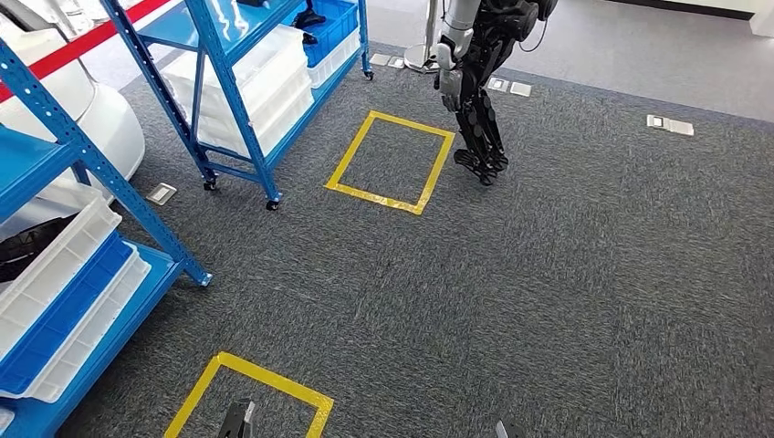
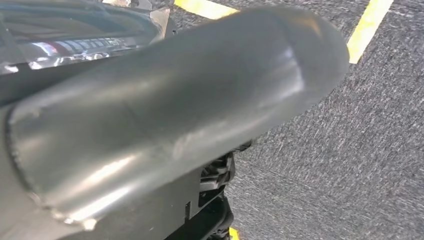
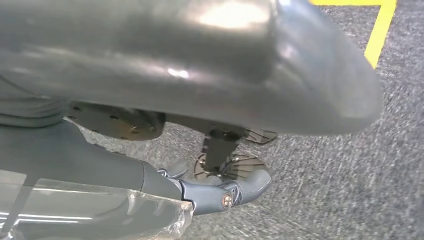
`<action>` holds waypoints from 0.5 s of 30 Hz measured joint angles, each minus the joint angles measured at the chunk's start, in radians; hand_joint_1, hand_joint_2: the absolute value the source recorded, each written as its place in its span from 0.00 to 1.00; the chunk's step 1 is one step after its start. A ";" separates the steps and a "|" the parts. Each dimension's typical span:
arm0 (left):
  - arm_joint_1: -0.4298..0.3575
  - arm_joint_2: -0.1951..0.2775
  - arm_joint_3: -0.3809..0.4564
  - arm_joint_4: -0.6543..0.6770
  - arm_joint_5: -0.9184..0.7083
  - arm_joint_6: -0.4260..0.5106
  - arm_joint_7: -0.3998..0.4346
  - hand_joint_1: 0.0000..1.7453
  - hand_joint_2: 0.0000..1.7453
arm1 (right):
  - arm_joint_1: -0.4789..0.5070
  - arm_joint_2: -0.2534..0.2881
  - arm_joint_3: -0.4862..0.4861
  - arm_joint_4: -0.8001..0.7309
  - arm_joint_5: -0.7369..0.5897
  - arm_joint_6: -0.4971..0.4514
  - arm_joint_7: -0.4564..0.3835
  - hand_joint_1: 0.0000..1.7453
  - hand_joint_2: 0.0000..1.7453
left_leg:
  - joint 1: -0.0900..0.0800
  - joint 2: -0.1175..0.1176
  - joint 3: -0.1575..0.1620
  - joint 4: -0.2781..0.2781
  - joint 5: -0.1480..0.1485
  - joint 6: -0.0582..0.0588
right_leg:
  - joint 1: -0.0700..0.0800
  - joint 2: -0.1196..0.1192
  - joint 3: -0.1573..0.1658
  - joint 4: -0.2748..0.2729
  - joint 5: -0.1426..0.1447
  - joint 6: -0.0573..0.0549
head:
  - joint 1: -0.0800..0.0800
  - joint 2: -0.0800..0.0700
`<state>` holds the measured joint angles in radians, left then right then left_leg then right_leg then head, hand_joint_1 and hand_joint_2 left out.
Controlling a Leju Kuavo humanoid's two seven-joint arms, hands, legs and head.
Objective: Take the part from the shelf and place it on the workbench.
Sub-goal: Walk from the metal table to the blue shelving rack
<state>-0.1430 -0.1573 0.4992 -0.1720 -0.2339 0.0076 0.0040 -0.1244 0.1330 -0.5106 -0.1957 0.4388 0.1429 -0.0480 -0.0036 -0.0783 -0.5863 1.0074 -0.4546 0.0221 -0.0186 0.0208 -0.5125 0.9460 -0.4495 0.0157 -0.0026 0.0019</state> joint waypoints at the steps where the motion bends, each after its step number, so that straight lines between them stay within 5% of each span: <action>1: -0.002 0.000 0.000 0.000 0.000 0.000 0.000 0.00 0.00 | 0.002 0.000 0.001 0.000 -0.001 0.000 -0.003 0.00 0.00 | 0.001 0.034 -0.028 0.059 -0.034 -0.004 | 0.002 -0.014 0.001 0.000 -0.002 -0.005 | -0.003 0.000; 3: -0.005 0.000 0.000 0.000 -0.002 0.000 0.000 0.00 0.00 | 0.009 0.000 0.002 0.000 -0.002 0.000 -0.006 0.00 0.00 | 0.005 0.067 -0.102 0.206 -0.101 -0.012 | 0.008 -0.045 0.002 0.001 -0.007 -0.013 | -0.008 0.000; 5: -0.006 0.000 -0.001 0.000 -0.004 0.000 0.002 0.00 0.00 | 0.011 0.000 0.003 0.000 -0.004 0.000 -0.007 0.00 0.00 | 0.009 0.075 -0.132 0.262 -0.105 -0.016 | 0.011 -0.074 0.003 0.002 -0.011 -0.017 | -0.008 0.000; 8: -0.008 0.001 -0.001 0.000 -0.007 0.001 0.003 0.00 0.00 | 0.010 0.001 0.004 0.000 -0.007 0.001 -0.009 0.00 0.00 | 0.008 0.124 -0.038 0.082 -0.013 -0.011 | 0.015 -0.110 0.012 0.004 -0.020 -0.015 | -0.009 0.000; 10: -0.014 0.001 -0.001 0.000 -0.008 0.002 0.003 0.00 0.00 | 0.010 0.001 0.004 0.000 -0.008 0.001 -0.010 0.00 0.00 | 0.000 0.160 0.014 -0.016 0.015 -0.001 | 0.022 -0.130 0.018 0.006 -0.029 -0.007 | -0.008 0.000; 13: -0.017 0.001 -0.001 0.000 -0.009 0.002 0.006 0.00 0.00 | 0.007 0.002 0.004 0.000 -0.011 0.002 -0.010 0.00 0.00 | -0.004 0.133 0.016 -0.034 0.017 0.014 | 0.025 -0.159 0.022 0.007 -0.039 0.007 | -0.004 0.000; 15: -0.018 0.000 -0.001 0.000 -0.010 0.003 0.009 0.00 0.00 | 0.005 0.003 0.004 0.000 -0.014 0.002 -0.010 0.00 0.00 | 0.002 0.107 0.020 -0.040 0.023 0.027 | 0.020 -0.119 0.005 0.049 -0.066 0.012 | -0.002 0.000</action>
<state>-0.1605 -0.1571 0.4977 -0.1720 -0.2441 0.0102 0.0129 -0.1194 0.1358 -0.5062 -0.1959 0.4251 0.1448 -0.0581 -0.0021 0.0285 -0.5664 0.9670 -0.4318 0.0491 0.0016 -0.0985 -0.5071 0.9954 -0.5150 0.0279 -0.0043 0.0019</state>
